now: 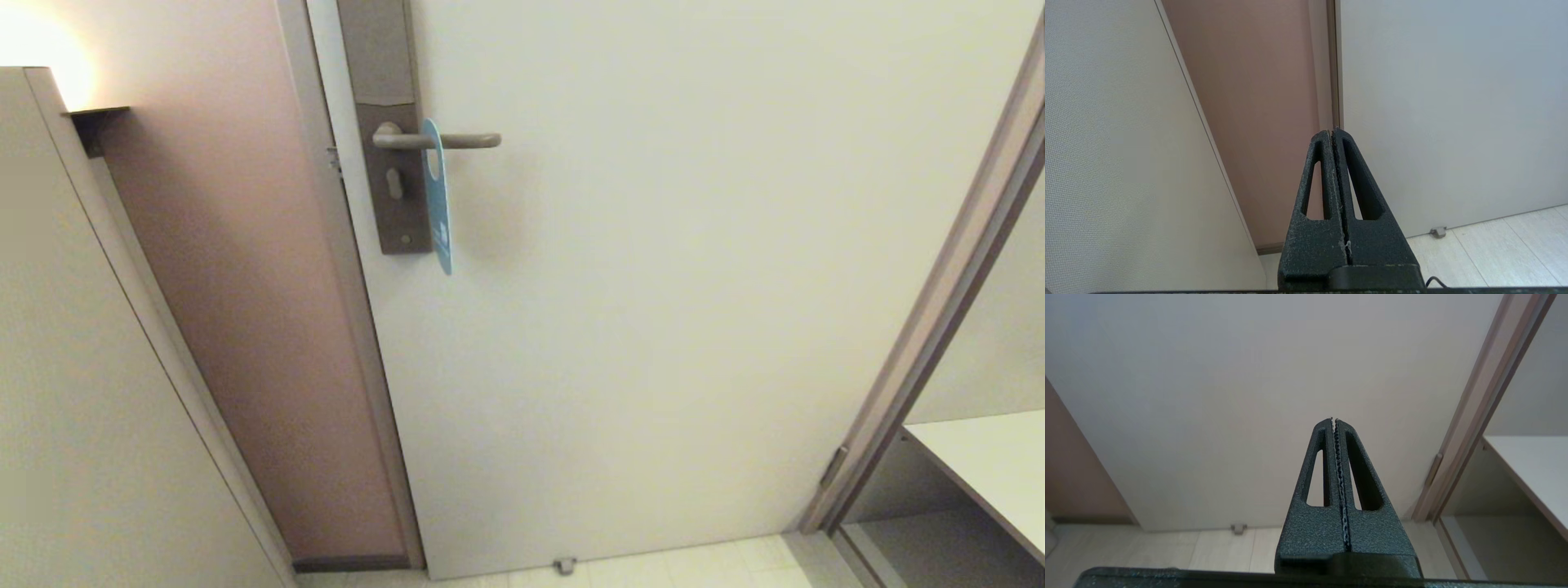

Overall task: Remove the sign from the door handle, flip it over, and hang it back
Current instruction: Hang the sign back with the other side facing out

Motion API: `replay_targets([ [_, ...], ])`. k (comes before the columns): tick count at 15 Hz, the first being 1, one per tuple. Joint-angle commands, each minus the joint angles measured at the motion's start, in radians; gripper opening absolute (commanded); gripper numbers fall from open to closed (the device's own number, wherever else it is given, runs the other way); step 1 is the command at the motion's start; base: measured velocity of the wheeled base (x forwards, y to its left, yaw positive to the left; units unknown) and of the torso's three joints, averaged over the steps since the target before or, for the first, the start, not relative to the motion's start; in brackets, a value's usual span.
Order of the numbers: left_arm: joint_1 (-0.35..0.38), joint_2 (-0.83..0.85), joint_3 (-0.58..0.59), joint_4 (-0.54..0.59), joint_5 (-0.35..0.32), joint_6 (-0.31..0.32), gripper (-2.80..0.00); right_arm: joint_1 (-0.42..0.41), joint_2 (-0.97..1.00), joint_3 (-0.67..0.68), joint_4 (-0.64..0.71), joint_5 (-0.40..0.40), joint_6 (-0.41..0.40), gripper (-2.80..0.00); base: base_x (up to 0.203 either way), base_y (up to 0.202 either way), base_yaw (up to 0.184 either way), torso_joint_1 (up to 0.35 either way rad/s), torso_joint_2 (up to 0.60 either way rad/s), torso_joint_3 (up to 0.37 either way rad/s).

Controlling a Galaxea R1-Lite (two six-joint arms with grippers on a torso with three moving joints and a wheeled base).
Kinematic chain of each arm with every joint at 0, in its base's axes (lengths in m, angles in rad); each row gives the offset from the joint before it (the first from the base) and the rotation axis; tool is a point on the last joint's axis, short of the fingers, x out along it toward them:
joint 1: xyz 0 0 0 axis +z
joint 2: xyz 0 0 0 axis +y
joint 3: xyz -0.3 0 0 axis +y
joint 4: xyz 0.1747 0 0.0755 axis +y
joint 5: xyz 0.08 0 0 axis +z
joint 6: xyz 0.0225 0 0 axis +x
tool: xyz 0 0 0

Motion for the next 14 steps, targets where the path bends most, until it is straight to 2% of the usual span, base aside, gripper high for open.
replay_targets([
  [1, 0.001, 0.001, 0.000, 0.000, -0.001, 0.001, -2.80, 0.001, -0.018, 0.002, -0.003, 0.001, 0.001, -2.80, 0.000, 0.000, 0.000, 0.000, 0.00, 0.000],
  [14, 0.001, 0.001, 0.000, 0.000, -0.001, 0.005, -2.80, 0.000, -0.018, 0.002, -0.002, 0.000, 0.005, -2.80, 0.000, 0.000, 0.000, 0.000, 0.00, 0.000],
])
